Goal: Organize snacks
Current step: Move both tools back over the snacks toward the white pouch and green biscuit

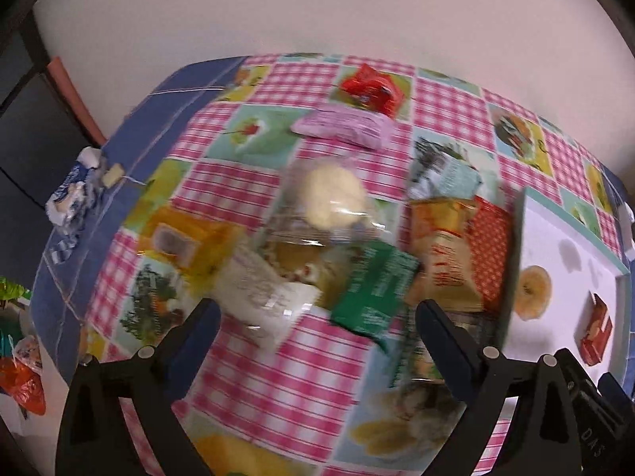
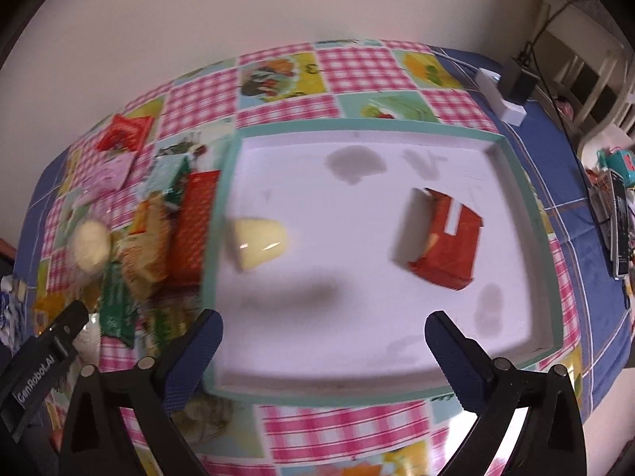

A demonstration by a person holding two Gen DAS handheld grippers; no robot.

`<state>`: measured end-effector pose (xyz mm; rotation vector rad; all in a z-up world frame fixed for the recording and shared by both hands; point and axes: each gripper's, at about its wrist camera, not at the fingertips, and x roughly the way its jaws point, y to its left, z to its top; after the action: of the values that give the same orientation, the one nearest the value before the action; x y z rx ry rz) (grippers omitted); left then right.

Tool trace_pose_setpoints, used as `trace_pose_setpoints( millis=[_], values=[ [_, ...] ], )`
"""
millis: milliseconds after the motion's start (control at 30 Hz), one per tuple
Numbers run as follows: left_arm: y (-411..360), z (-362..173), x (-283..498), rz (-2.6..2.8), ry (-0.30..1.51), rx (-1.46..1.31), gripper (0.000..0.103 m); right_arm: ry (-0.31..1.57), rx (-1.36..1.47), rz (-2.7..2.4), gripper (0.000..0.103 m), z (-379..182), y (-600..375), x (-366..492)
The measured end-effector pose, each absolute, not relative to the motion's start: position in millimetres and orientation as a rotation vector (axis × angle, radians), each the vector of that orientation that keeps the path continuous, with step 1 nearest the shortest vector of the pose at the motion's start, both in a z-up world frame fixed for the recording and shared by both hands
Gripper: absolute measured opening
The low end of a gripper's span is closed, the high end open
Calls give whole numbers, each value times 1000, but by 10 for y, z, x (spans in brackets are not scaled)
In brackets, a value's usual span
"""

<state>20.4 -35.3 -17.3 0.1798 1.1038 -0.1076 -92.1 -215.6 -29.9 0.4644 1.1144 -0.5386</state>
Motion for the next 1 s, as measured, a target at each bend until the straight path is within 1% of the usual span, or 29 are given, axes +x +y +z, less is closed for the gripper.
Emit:
trace_pose_setpoints(
  millis=[233,433,733,767,833,900,933,1000],
  values=[
    [55,-160,300,-36,1125,153,99,1113,482,-424,103,-314,-1783,-751],
    [461,-161,420,21,1150,54,99,1120,443,-324,103,-320,-1465,-555],
    [774,-125,538,81,1146,-20,99,1119,427,-209,102,-346,-1188,-334],
    [773,-140,545,82,1153,-20,99,1121,420,-204,101,-358,-1172,-309],
    [757,-186,563,78,1171,-19,99,1125,419,-194,94,-383,-1172,-278],
    [706,-260,589,67,1195,-8,99,1134,426,-187,84,-419,-1183,-255],
    [681,-290,599,63,1206,-6,99,1139,428,-187,82,-436,-1193,-245],
    [621,-371,624,52,1239,-8,99,1148,436,-190,73,-474,-1217,-232]
  ],
)
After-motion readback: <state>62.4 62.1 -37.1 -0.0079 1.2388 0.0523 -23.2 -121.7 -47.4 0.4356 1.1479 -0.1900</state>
